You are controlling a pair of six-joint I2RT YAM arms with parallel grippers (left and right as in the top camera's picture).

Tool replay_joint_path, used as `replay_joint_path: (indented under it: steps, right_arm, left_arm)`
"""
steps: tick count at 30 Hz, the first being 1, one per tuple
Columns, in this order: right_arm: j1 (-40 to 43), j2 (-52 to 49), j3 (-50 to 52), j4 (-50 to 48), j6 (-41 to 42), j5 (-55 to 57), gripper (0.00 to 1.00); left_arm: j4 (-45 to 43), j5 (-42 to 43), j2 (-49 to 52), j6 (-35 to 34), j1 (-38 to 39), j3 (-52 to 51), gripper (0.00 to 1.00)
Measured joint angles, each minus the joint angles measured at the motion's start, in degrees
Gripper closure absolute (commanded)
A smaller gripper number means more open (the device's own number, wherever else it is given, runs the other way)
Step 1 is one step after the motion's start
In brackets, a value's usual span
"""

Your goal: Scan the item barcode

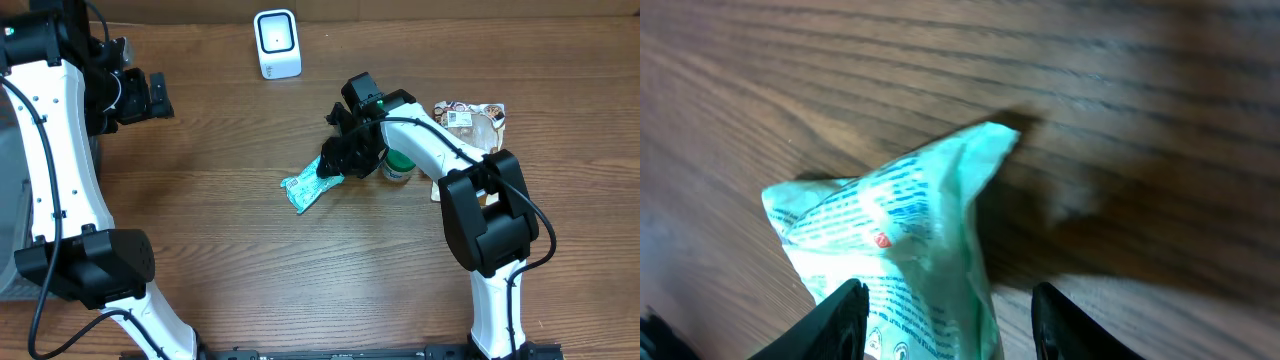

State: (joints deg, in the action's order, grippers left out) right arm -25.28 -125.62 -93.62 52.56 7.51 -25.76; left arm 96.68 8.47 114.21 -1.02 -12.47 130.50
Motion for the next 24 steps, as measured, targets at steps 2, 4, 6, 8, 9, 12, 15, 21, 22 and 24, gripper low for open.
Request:
replay_joint_path:
  steps: [2,4,6,8,9,12,15,21,22,24]
  right_arm:
    - [0.0,0.0,0.0,-0.1,-1.9,-0.3,0.52]
    - [0.0,0.0,0.1,-0.3,-3.4,-0.5,0.55]
    - [0.0,0.0,0.2,-0.9,-4.0,-1.1,0.56]
    - [-0.2,-0.2,0.3,-1.3,-4.6,-2.0,0.60]
    - [-0.3,-0.5,0.3,-1.6,-4.9,-3.0,0.62]
    - [-0.6,-2.3,0.3,-1.9,-4.8,-6.0,0.73]
    - [-0.7,-4.9,0.3,-2.3,-4.5,-11.6,0.83]
    - [-0.8,-6.3,0.4,-2.8,-3.4,-18.4,0.96]
    - [-0.8,-6.3,0.5,-2.9,-3.0,-18.9,0.96]
    - [-0.9,-6.4,0.5,-3.3,-2.5,-19.8,0.96]
  left_arm:
    - [0.0,0.0,0.0,0.0,0.0,0.0,0.00]
    - [0.0,0.0,0.0,0.0,0.0,0.0,0.01]
    - [0.0,0.0,0.0,0.0,0.0,0.0,0.01]
    - [0.0,0.0,0.0,0.0,0.0,0.0,0.01]
    - [0.0,0.0,0.0,0.0,0.0,0.0,0.00]
    - [0.0,0.0,0.0,0.0,0.0,0.0,0.00]
    - [0.0,0.0,0.0,0.0,0.0,0.0,0.00]
    - [0.0,0.0,0.0,0.0,0.0,0.0,0.01]
    - [0.0,0.0,0.0,0.0,0.0,0.0,0.00]
    - [0.0,0.0,0.0,0.0,0.0,0.0,0.01]
